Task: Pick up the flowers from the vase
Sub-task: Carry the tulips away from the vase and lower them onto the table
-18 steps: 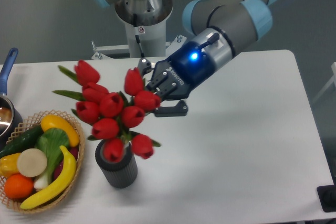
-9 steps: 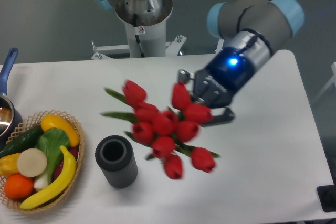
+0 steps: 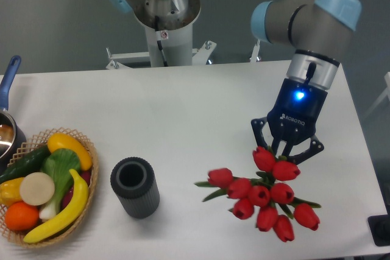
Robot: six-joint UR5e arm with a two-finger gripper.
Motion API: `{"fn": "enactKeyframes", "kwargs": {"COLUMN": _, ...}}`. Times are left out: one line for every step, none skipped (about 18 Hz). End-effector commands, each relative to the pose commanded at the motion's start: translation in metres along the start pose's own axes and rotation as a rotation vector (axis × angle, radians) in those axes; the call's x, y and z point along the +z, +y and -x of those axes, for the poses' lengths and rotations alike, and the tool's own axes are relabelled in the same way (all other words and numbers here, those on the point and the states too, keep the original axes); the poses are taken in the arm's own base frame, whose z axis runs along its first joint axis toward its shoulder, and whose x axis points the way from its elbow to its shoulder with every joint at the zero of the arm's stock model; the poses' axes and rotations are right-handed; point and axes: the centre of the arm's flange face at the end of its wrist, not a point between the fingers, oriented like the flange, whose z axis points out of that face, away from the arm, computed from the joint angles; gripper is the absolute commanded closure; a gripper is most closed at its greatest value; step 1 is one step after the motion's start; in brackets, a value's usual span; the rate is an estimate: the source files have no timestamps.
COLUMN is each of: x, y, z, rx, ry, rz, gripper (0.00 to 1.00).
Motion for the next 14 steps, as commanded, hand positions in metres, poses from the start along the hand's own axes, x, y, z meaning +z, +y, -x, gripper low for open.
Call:
{"fn": "enactKeyframes", "kwargs": {"x": 0.002, "y": 0.004, "z": 0.001, "rx": 0.000, "ry": -0.012, "rz": 0.035, "gripper": 0.92}}
{"fn": "enactKeyframes", "kwargs": {"x": 0.005, "y": 0.009, "z": 0.005, "rx": 0.013, "ry": -0.034, "rz": 0.100, "gripper": 0.91}}
{"fn": "enactKeyframes", "kwargs": {"x": 0.006, "y": 0.010, "z": 0.007, "rx": 0.040, "ry": -0.048, "rz": 0.143, "gripper": 0.90}}
{"fn": "enactKeyframes", "kwargs": {"x": 0.016, "y": 0.004, "z": 0.000, "rx": 0.080, "ry": -0.043, "rz": 0.182, "gripper": 0.89}}
{"fn": "enactKeyframes", "kwargs": {"x": 0.023, "y": -0.003, "z": -0.007, "rx": 0.111, "ry": -0.044, "rz": 0.226, "gripper": 0.89}}
{"fn": "enactKeyframes", "kwargs": {"x": 0.027, "y": -0.008, "z": -0.010, "rx": 0.127, "ry": -0.055, "rz": 0.266, "gripper": 0.88}}
{"fn": "enactKeyframes", "kwargs": {"x": 0.036, "y": -0.010, "z": -0.012, "rx": 0.135, "ry": -0.049, "rz": 0.309, "gripper": 0.88}}
{"fn": "enactKeyframes", "kwargs": {"x": 0.038, "y": -0.015, "z": -0.013, "rx": 0.142, "ry": -0.051, "rz": 0.335, "gripper": 0.88}}
{"fn": "enactKeyframes", "kwargs": {"x": 0.042, "y": -0.017, "z": -0.014, "rx": 0.146, "ry": -0.047, "rz": 0.351, "gripper": 0.88}}
{"fn": "enactKeyframes", "kwargs": {"x": 0.045, "y": -0.017, "z": -0.013, "rx": 0.143, "ry": -0.038, "rz": 0.371, "gripper": 0.88}}
{"fn": "enactKeyframes", "kwargs": {"x": 0.045, "y": -0.015, "z": -0.012, "rx": 0.139, "ry": -0.034, "rz": 0.400, "gripper": 0.87}}
{"fn": "enactKeyframes", "kwargs": {"x": 0.045, "y": -0.013, "z": -0.012, "rx": 0.136, "ry": -0.029, "rz": 0.425, "gripper": 0.87}}
{"fn": "enactKeyframes", "kwargs": {"x": 0.046, "y": -0.011, "z": -0.013, "rx": 0.140, "ry": -0.025, "rz": 0.446, "gripper": 0.88}}
{"fn": "enactKeyframes", "kwargs": {"x": 0.048, "y": -0.010, "z": -0.016, "rx": 0.158, "ry": -0.021, "rz": 0.463, "gripper": 0.88}}
